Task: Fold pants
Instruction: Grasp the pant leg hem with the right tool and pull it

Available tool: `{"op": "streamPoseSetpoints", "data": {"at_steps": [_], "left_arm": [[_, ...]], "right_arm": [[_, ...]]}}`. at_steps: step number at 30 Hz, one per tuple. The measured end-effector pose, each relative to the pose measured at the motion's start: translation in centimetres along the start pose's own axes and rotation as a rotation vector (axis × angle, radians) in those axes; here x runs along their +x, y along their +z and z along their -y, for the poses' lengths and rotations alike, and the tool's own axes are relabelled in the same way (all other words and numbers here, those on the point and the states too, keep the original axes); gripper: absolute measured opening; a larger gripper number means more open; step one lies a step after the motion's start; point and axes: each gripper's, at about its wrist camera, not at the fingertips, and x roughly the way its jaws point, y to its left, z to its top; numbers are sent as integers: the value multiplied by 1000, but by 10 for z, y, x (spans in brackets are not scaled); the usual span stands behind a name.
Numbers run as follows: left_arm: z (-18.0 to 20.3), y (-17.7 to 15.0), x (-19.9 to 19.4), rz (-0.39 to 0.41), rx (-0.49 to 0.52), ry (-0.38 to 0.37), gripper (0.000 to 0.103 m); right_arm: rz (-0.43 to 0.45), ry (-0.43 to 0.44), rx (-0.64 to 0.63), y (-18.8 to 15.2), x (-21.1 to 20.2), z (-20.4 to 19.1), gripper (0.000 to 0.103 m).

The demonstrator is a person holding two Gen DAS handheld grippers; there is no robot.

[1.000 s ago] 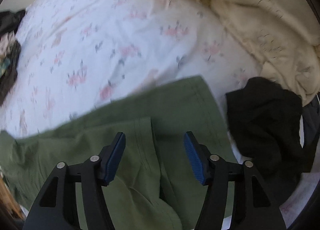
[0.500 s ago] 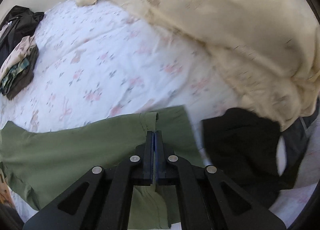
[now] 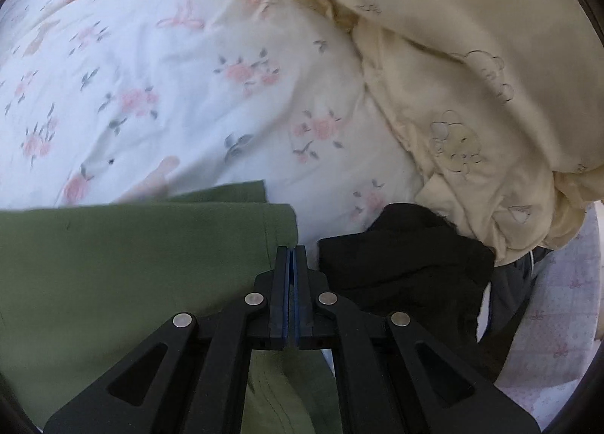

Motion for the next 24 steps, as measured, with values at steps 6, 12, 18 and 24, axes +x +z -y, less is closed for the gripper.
{"op": "streamPoseSetpoints", "data": {"at_steps": [6, 12, 18, 24], "left_arm": [[11, 3, -10, 6, 7, -62, 77], [17, 3, -29, 29, 24, -124, 77], [9, 4, -27, 23, 13, -101, 77], [-13, 5, -18, 4, -46, -48, 77]], "right_arm": [[7, 118, 111, -24, -32, 30, 69], [-89, 129, 134, -65, -48, 41, 67], [-218, 90, 29, -95, -29, 17, 0], [-168, -20, -41, -87, -49, 30, 0]]}}
